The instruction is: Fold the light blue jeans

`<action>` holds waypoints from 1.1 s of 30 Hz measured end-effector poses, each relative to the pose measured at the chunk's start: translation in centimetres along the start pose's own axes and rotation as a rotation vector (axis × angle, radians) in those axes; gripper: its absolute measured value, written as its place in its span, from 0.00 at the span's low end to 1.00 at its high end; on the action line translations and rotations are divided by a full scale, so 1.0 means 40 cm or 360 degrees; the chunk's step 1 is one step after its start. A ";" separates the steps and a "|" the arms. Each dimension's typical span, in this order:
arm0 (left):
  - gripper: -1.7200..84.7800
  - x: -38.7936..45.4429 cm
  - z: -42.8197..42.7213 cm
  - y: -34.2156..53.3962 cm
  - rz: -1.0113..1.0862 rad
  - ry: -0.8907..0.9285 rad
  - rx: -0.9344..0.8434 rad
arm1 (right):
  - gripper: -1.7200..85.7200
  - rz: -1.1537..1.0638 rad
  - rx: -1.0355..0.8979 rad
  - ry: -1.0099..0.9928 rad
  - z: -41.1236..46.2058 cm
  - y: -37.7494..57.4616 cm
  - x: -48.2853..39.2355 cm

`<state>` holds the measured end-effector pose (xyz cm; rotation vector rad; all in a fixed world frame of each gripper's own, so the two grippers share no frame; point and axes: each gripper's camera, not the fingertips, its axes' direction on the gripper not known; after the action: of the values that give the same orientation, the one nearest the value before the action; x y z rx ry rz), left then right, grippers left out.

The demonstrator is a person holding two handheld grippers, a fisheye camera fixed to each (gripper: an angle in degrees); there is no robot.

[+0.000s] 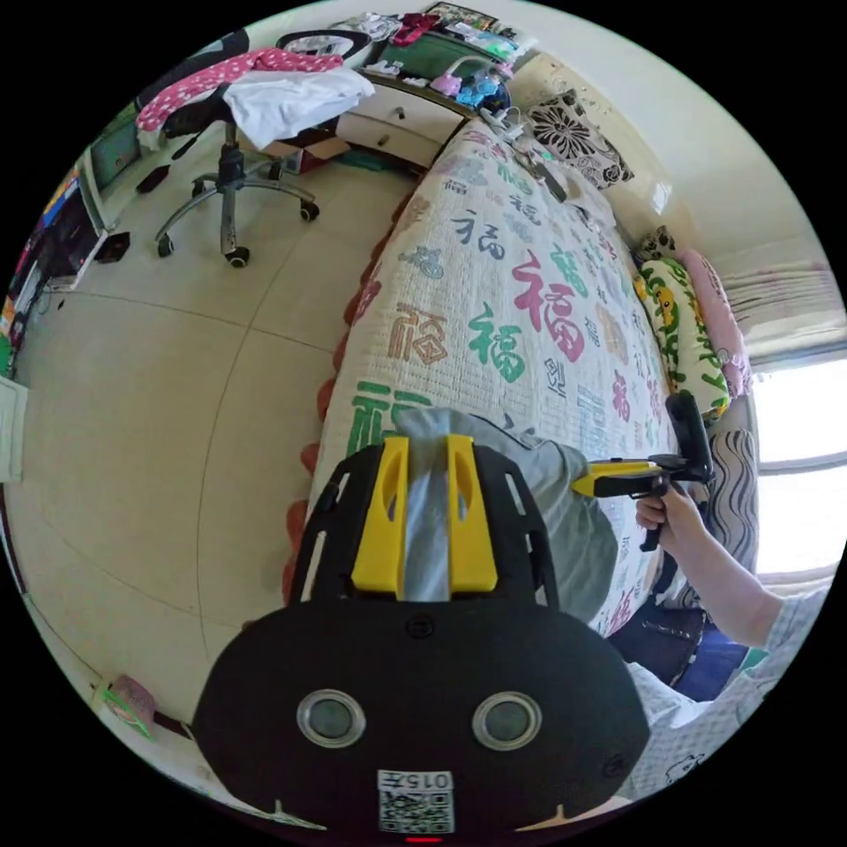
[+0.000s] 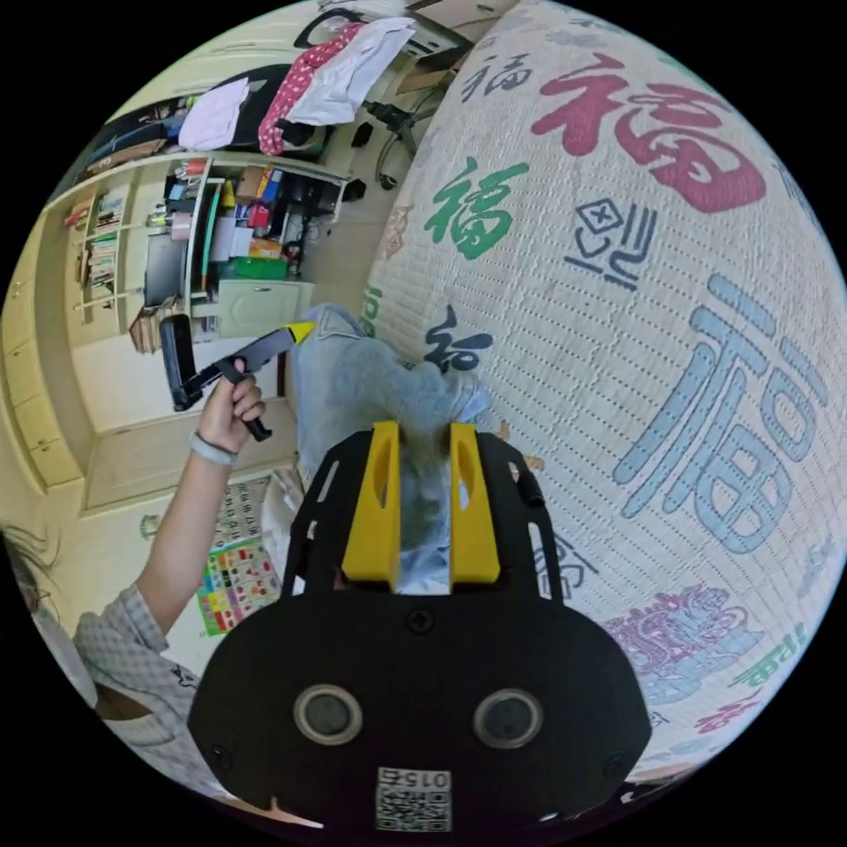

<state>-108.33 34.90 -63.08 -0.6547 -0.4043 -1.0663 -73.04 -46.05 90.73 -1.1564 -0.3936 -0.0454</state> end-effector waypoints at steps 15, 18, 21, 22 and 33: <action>0.07 0.453 0.174 0.085 0.0323 -0.0213 -0.0161 | 0.04 -0.0445 -0.0061 0.0280 0.131 0.445 0.108; 0.03 0.486 0.297 0.096 0.0277 -0.0562 -0.0323 | 0.02 -0.0318 -0.0126 0.0329 0.228 0.506 0.237; 0.02 0.521 0.378 0.097 0.0169 -0.0475 -0.0323 | 0.01 -0.0253 -0.0132 0.0201 0.260 0.558 0.342; 0.02 0.552 0.411 0.098 0.0179 -0.0505 -0.0335 | 0.01 -0.0281 -0.0133 0.0219 0.272 0.585 0.366; 0.09 1.078 0.423 0.287 0.0426 -0.0437 0.0253 | 0.02 -0.0351 0.0544 0.0945 0.070 1.300 0.596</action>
<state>-79.03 21.02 -28.04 -0.6936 -0.6144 -0.6841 -39.38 -18.30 53.64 -0.7119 0.0059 -0.4853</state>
